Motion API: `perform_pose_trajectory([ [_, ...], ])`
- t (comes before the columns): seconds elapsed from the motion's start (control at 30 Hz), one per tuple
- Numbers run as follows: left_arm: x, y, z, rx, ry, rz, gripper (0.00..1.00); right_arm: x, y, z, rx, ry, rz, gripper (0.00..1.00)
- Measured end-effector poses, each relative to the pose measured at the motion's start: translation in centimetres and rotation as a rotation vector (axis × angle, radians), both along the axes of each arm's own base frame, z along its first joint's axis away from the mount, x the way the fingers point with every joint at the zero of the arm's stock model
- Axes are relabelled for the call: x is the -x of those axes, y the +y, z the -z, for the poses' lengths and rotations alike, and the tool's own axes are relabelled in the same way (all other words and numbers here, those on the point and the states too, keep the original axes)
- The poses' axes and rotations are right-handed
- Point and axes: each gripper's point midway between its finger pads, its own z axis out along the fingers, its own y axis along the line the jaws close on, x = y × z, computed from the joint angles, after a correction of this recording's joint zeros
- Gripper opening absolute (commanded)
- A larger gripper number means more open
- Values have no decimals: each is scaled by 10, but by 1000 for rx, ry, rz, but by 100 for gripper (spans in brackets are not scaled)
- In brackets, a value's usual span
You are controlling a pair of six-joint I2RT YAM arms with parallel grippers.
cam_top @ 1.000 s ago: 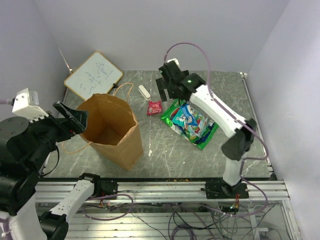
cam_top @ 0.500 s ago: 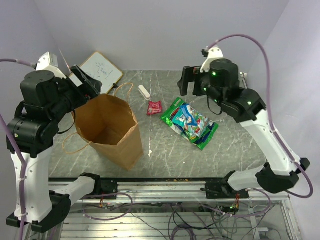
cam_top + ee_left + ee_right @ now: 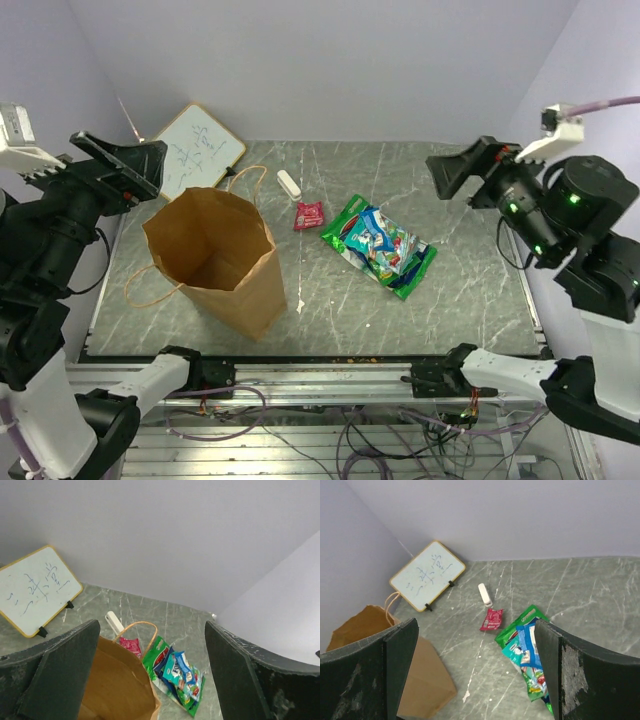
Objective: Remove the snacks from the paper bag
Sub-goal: Reset both arms
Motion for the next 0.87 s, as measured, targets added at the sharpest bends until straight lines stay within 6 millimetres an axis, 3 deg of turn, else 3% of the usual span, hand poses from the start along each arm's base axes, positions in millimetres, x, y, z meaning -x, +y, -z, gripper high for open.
perform_pose_trajectory([
  [0.13, -1, -8, 9, -13, 20, 43, 96, 12, -15, 6, -27, 36, 32, 100],
  [0.3, 0, -12, 40, 1, 86, 64, 96, 5, -18, 34, 35, 154, 96, 100],
  [0.43, 6, -11, 45, 10, 98, 64, 96, 1, -23, 45, 61, 200, 145, 100],
  [0.73, 3, -11, 37, -23, 112, 63, 96, 24, -67, 12, -48, 117, 269, 100],
  [0.87, 3, -11, 41, -31, 127, 63, 96, 31, -78, 8, -58, 95, 288, 100],
])
